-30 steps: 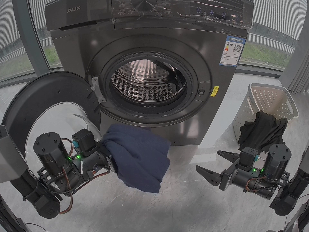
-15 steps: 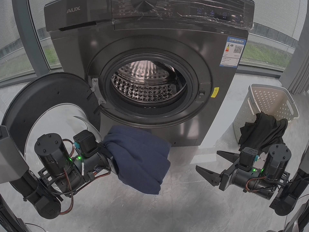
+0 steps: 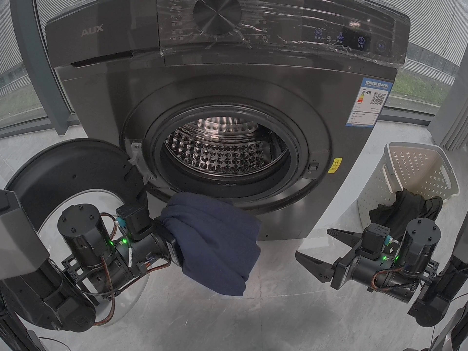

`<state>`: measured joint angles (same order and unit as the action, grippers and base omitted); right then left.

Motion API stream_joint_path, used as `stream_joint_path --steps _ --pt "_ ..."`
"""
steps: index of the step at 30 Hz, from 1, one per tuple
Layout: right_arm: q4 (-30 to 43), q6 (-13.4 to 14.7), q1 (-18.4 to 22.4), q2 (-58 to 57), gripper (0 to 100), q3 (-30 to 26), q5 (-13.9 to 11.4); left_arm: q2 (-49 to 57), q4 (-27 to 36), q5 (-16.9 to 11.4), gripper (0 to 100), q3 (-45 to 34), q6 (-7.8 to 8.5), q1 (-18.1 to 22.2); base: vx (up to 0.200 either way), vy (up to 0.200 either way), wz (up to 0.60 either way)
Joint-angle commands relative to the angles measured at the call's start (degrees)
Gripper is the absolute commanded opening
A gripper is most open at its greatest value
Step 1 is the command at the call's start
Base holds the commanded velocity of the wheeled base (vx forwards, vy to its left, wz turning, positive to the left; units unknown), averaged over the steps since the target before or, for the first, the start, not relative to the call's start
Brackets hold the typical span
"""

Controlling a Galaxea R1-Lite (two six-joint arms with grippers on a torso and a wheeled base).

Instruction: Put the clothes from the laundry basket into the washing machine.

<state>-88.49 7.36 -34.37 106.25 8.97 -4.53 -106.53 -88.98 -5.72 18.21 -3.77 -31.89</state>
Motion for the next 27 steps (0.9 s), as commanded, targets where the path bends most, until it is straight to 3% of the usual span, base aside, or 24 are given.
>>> stream_joint_path --steps 1,11,18,22,27 --pt "0.0 0.0 0.0 0.2 100 0.0 0.0 -0.6 -0.3 0.0 0 0.1 -0.01 -0.5 0.000 0.000 0.00" --pt "0.0 0.0 -0.1 0.2 100 0.0 0.0 -0.7 -0.4 0.3 0 0.0 -0.10 -1.6 0.000 0.000 0.00" --pt "0.1 -0.1 -0.4 0.1 100 -0.1 0.0 -0.6 -0.4 0.4 0 -0.5 -0.45 -5.3 0.171 0.000 0.00" --pt "0.0 0.1 -3.3 -0.2 100 -0.1 0.2 -1.3 -0.5 0.4 0 -0.3 -1.15 -8.5 0.000 0.000 0.00" --pt "0.0 0.2 -4.6 -0.1 100 -0.2 0.4 -5.4 -0.4 1.1 0 2.6 -0.89 -7.7 0.000 0.000 0.00"
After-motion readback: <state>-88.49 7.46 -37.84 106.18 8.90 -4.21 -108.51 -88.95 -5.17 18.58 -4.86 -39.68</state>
